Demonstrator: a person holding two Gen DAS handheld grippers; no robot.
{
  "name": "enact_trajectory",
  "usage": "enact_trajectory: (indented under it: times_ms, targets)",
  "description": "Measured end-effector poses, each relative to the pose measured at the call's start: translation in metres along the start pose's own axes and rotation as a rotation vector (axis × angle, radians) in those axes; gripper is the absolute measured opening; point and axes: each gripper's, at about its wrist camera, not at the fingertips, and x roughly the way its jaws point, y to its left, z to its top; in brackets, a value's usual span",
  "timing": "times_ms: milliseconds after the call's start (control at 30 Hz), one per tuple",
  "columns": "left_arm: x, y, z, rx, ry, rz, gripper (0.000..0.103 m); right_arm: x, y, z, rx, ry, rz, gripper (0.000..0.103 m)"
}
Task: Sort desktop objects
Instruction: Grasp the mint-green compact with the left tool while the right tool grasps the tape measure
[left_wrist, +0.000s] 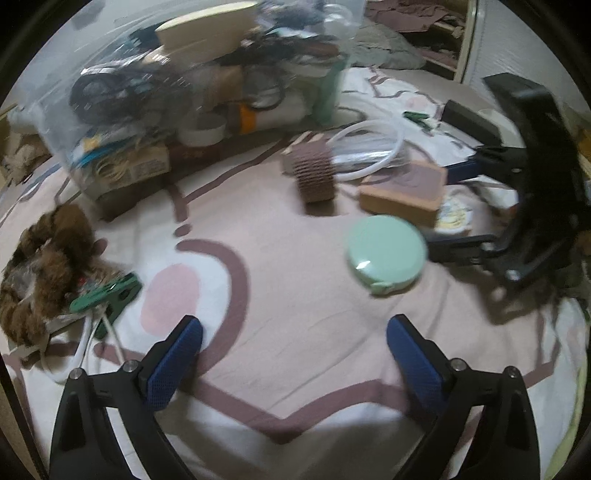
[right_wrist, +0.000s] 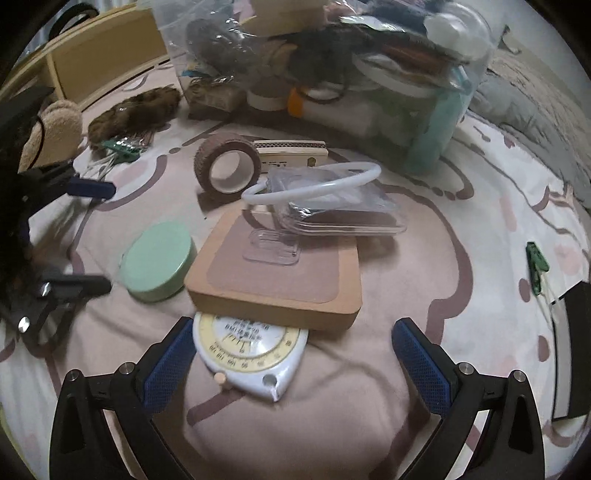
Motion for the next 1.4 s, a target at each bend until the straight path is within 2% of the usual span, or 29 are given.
enact_trajectory:
  times_ms: [167,267,300,467,600,700,767,900,1100,1267,1333,1400]
  targets:
    - [0.002,-0.028,0.012,0.074,-0.018,-0.036,0.093,-0.003,-0.009,-0.002,0.052,-0.039,-0.013,0.103]
    - [0.010,-0.039,0.020,0.092,0.001,-0.033,0.092,-0.004,-0.020,-0.005,0.097,-0.046,-0.023,0.103]
    - [0.011,-0.039,0.020,0.087,0.010,-0.040,0.086,-0.005,-0.025,-0.006,0.122,-0.047,-0.024,0.103]
    - [0.021,-0.032,0.036,-0.006,0.021,-0.103,0.085,-0.008,-0.058,-0.016,0.265,-0.063,-0.029,0.103]
    - [0.022,-0.031,0.038,-0.036,0.019,-0.111,0.080,-0.008,-0.059,-0.019,0.269,-0.082,-0.012,0.103]
    - [0.023,-0.033,0.041,-0.031,0.013,-0.109,0.069,-0.008,-0.058,-0.019,0.266,-0.084,-0.013,0.103]
    - [0.019,-0.033,0.039,-0.026,0.009,-0.125,0.051,-0.007,-0.058,-0.019,0.266,-0.080,-0.014,0.103]
    - [0.012,-0.033,0.034,-0.004,0.010,-0.129,0.050,-0.007,-0.057,-0.019,0.259,-0.072,-0.022,0.103]
    - [0.000,-0.023,0.016,0.013,0.022,-0.074,0.050,-0.002,-0.048,-0.016,0.214,-0.037,-0.088,0.103]
    - [-0.012,0.000,-0.007,-0.004,0.025,-0.001,0.050,-0.013,-0.050,-0.012,0.215,0.001,-0.043,0.103]
    - [-0.015,0.008,-0.015,-0.018,0.023,0.008,0.050,-0.028,-0.053,-0.010,0.210,-0.032,-0.037,0.103]
    - [-0.017,0.017,-0.021,-0.040,0.016,0.000,0.050,-0.041,-0.061,-0.007,0.230,-0.068,-0.095,0.103]
